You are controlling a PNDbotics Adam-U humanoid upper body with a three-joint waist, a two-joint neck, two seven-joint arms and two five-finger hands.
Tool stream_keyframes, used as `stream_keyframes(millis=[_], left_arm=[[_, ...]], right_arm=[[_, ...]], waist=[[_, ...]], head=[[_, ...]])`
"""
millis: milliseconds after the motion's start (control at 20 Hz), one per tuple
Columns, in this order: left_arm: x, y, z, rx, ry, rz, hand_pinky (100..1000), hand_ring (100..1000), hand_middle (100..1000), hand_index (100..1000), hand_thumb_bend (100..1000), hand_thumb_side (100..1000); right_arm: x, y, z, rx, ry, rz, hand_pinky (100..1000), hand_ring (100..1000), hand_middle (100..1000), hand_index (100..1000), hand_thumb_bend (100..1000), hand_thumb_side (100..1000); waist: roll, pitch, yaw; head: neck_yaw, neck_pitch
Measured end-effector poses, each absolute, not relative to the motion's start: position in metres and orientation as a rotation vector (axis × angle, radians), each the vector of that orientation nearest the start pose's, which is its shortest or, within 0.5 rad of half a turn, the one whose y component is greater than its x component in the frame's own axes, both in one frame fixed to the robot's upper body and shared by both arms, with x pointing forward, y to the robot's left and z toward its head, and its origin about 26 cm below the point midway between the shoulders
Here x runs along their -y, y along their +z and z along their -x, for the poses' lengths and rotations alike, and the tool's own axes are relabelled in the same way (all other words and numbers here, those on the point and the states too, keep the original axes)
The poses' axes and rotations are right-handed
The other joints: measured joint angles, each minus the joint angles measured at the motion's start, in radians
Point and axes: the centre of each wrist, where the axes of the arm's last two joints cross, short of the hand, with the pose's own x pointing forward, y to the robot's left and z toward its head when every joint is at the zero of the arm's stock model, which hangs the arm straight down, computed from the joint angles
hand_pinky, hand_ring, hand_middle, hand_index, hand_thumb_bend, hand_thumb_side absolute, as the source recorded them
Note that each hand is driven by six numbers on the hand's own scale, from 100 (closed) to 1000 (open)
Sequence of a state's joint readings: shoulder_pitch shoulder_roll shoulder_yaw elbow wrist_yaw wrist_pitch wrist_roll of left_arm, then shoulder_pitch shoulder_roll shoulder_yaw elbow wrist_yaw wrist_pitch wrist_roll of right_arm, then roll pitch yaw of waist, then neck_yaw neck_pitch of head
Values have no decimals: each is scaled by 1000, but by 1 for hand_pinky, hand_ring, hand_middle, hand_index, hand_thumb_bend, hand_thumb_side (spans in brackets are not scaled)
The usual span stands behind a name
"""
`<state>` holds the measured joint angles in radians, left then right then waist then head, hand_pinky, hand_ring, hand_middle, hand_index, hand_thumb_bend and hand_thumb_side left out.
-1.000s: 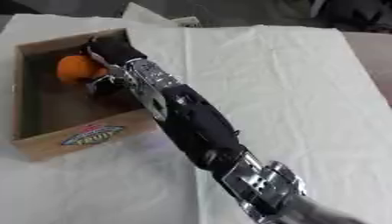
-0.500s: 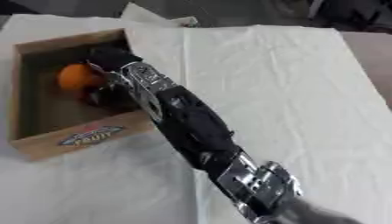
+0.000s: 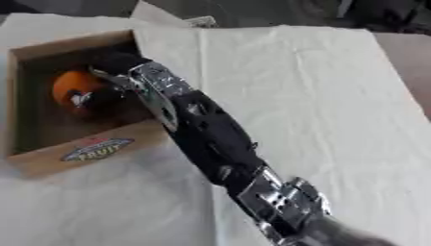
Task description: Pick up objects on the table and place them in the box.
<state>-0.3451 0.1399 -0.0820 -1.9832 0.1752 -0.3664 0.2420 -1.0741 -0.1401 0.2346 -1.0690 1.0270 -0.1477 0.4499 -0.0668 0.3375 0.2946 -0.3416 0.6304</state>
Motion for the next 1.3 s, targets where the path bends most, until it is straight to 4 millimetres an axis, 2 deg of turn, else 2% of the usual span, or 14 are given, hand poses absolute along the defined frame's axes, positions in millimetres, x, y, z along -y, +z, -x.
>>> stream_keyframes(millis=[100,150,250,400,500,950,1150,1300], left_arm=[[-205,193,-304,2617,170,255,414,514,630,700,100,944],[-205,193,-304,2617,170,255,414,514,630,700,100,944],[-205,193,-304,2617,170,255,414,514,630,700,100,944],[-205,193,-304,2616,171,254,414,514,630,700,100,943],[-205,193,-304,2616,174,253,414,514,629,700,100,943],[-208,190,-304,2609,185,227,412,513,629,699,100,943],[-209,187,-303,2605,191,218,412,513,629,699,100,942],[-211,186,-303,2603,197,203,413,514,629,699,100,942]], right_arm=[[103,245,-459,1703,1711,787,965,1000,874,1000,113,1000],[103,250,-458,1722,1701,785,966,1000,874,1000,155,1000],[106,260,-455,1765,1674,779,965,1000,868,1000,174,1000],[113,275,-450,1839,1610,782,964,1000,875,1000,100,1000],[119,287,-446,1900,1575,794,965,998,868,1000,100,1000],[166,343,-415,2219,1361,908,956,986,831,1000,100,1000],[187,360,-397,2314,1215,951,929,960,799,1000,100,1000],[209,368,-384,2352,1096,997,891,914,735,956,100,878]], waist=[[0,0,-2],[0,0,-5],[0,-2,-7],[2,-9,-11],[4,-10,-15],[17,-19,-42],[27,-20,-56],[29,-25,-72]], head=[[0,0],[0,0],[0,0],[1,0],[4,1],[39,1],[48,1],[61,2]])
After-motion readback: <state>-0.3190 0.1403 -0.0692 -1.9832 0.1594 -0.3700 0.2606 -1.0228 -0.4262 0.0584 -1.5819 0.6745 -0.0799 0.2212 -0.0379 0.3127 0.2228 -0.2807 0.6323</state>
